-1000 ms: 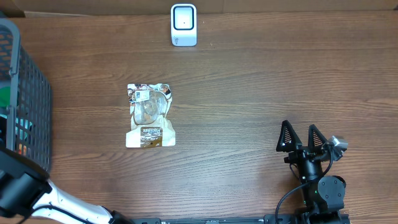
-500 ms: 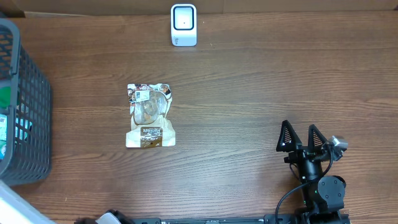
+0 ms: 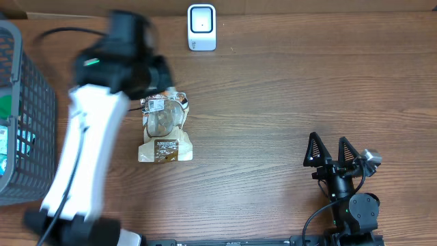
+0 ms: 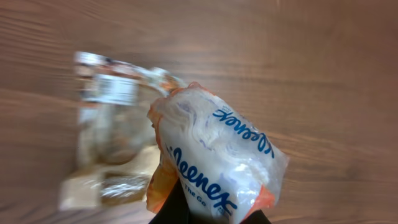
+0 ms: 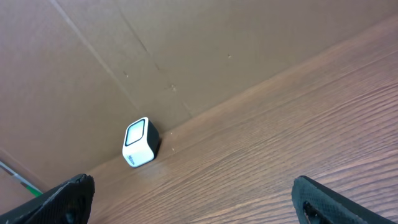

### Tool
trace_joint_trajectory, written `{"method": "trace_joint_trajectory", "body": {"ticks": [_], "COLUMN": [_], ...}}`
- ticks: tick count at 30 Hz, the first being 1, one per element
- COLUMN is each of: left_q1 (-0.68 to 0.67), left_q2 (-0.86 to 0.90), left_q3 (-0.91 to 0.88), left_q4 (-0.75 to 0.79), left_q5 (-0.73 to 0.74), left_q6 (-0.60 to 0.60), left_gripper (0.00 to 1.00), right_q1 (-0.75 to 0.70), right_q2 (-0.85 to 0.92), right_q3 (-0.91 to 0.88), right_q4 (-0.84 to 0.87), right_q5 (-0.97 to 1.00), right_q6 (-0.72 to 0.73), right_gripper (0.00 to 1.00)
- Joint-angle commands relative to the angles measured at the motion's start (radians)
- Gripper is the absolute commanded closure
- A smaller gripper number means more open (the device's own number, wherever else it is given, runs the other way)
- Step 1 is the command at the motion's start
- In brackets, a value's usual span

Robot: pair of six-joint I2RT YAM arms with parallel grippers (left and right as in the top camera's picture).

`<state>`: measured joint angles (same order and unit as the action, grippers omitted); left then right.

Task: Scan the item barcode
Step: 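Carry the Kleenex pack out and place it right of the snack bag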

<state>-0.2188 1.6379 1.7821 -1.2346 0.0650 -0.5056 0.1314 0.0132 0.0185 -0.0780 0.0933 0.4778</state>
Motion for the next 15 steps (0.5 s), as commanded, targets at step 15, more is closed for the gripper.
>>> {"method": "trace_joint_trajectory", "body": {"ticks": [15], "left_q1": [-0.256], "left_q2": [0.493], "left_q3": [-0.032], "left_q4": [0.133], "left_q5": [-0.039], "left_q6": [-0.098], "left_gripper": [0.96], "right_q1": [-0.002], "right_q2": [-0.003], "right_q3": [-0.010], "right_q4": [0.005], "right_q5": [0.002], "right_q6": [-0.003], "right_gripper": [0.00]}}
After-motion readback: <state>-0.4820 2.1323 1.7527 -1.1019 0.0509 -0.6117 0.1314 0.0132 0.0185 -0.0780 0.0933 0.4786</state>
